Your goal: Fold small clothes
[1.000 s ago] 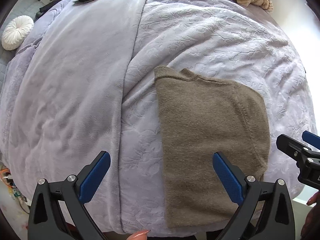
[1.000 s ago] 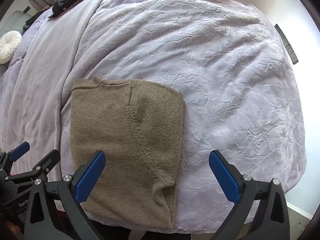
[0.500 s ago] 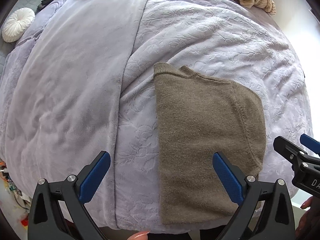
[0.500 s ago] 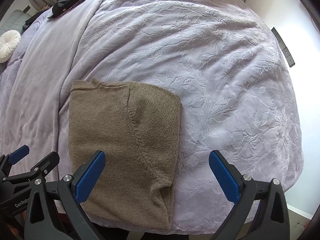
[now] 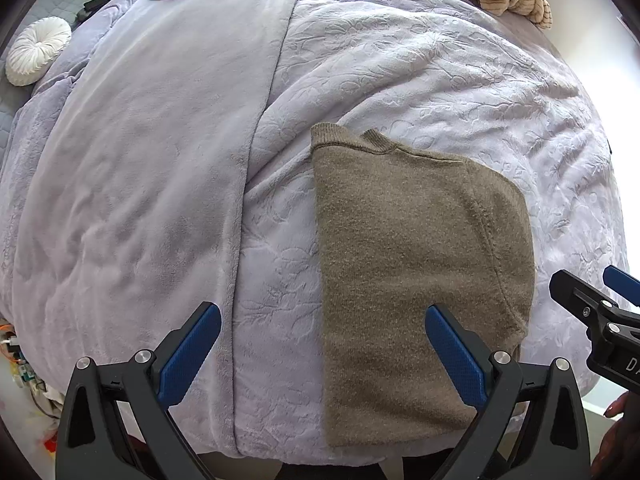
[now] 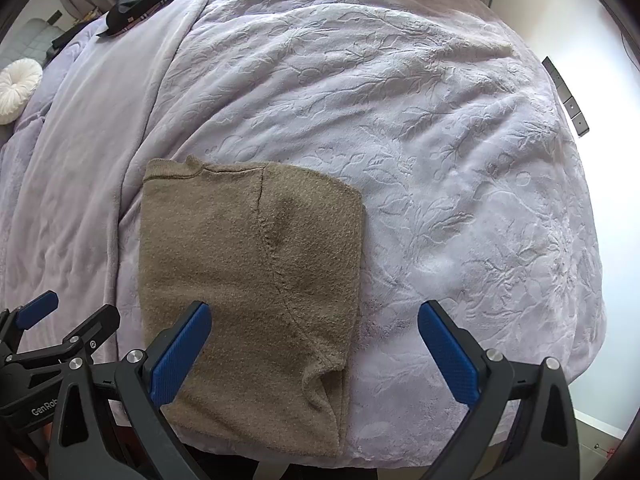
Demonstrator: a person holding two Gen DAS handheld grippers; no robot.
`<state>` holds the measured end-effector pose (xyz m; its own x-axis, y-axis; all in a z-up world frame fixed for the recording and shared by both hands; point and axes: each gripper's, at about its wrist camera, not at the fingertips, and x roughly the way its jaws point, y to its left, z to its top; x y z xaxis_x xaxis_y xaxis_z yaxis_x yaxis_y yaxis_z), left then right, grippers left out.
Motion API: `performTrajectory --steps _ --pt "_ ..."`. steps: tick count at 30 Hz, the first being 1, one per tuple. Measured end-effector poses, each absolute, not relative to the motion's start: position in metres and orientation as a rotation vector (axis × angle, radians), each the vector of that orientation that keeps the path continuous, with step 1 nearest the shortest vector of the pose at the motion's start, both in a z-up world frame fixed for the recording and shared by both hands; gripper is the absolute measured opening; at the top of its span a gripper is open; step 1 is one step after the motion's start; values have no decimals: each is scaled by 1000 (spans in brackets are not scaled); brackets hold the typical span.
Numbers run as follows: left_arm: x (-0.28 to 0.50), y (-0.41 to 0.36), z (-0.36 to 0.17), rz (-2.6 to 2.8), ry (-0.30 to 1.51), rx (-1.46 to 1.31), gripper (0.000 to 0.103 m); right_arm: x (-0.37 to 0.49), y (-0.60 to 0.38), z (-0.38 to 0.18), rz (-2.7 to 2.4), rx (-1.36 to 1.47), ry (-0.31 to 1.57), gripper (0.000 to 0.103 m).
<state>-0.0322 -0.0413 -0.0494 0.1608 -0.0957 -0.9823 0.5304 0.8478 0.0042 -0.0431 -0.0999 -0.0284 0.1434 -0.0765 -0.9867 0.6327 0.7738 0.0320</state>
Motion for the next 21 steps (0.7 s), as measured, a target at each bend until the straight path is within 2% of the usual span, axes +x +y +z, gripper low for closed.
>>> performTrajectory --steps 21 --pt "-31 -37 -50 -456 1343 398 102 -44 -96 -31 -540 500 1352 103"
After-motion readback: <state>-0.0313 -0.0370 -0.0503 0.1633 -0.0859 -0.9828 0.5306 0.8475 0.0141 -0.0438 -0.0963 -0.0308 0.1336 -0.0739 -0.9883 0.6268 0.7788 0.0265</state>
